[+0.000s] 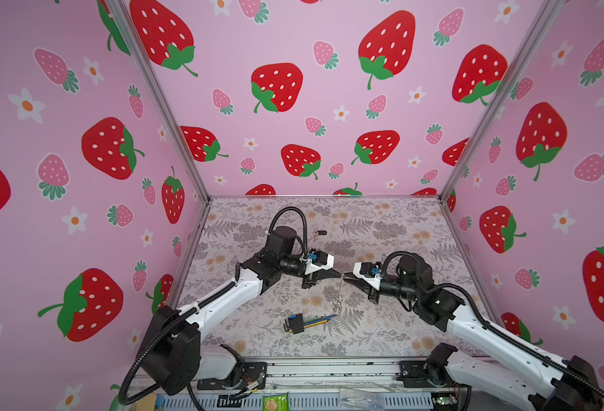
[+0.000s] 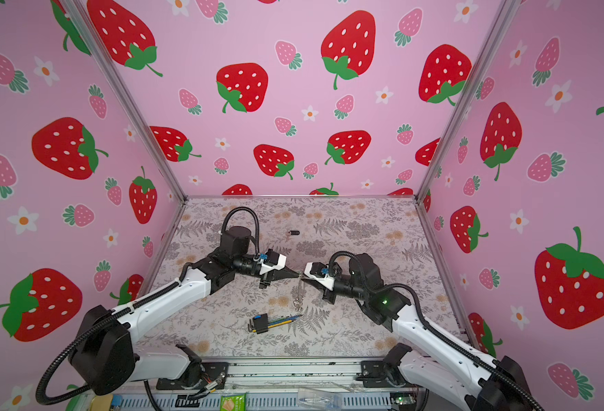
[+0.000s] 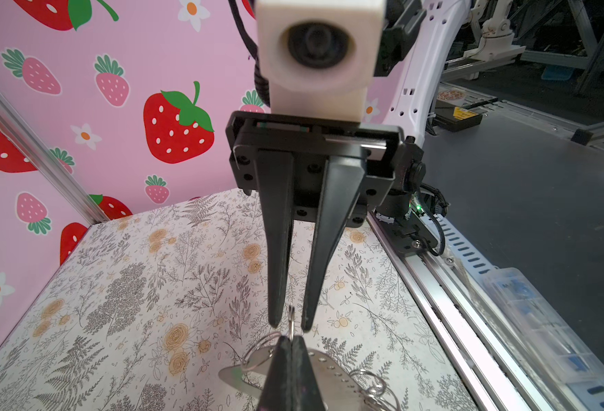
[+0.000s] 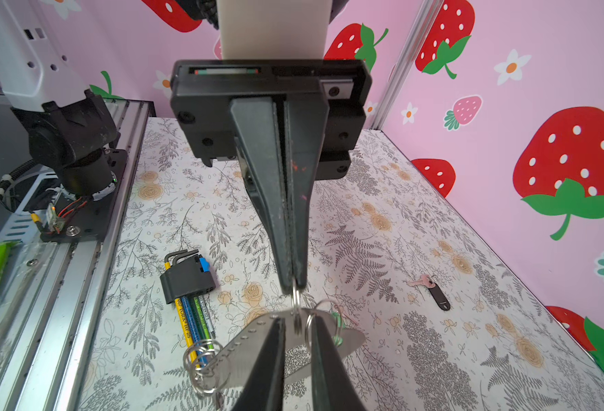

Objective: Put the keys on the keyring

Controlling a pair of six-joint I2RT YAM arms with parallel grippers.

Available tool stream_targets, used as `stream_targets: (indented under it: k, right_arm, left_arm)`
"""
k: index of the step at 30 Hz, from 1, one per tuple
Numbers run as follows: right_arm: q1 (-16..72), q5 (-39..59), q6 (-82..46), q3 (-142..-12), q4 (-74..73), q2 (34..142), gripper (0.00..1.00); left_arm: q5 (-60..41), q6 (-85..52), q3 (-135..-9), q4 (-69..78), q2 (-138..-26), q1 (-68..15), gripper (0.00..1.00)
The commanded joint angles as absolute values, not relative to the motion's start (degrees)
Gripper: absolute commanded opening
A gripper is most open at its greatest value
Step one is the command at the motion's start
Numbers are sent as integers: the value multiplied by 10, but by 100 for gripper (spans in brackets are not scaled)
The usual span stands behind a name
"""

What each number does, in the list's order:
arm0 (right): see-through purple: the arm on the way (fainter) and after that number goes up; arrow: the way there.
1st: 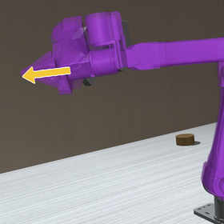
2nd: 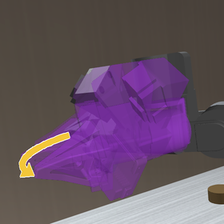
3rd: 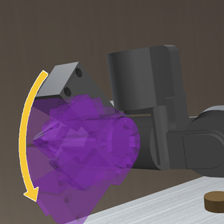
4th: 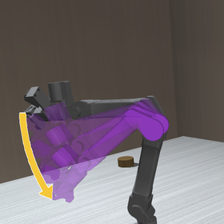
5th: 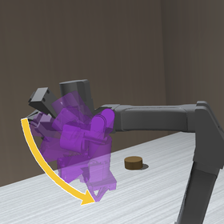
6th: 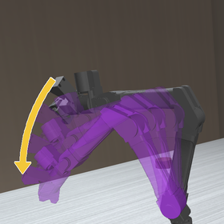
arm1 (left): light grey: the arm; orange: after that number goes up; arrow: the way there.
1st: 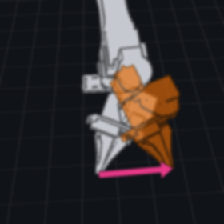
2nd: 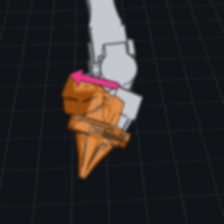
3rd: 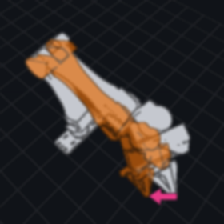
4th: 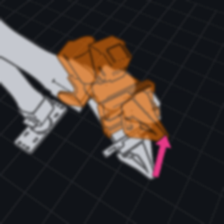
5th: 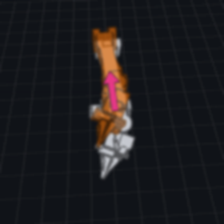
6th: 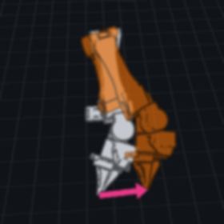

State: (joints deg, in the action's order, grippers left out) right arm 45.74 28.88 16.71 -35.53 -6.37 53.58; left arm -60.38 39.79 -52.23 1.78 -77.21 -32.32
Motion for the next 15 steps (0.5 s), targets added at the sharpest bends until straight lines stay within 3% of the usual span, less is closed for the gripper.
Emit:
stream_targets:
  k: [1,15]
  right_arm:
    - [460,288,177,-366,-74,526,17]
    - [461,306,158,-365,-100,544,11]
  left_arm:
    - [-609,418,-534,7,-754,-326,0]
    - [-606,427,-541,-10,-758,-329,0]
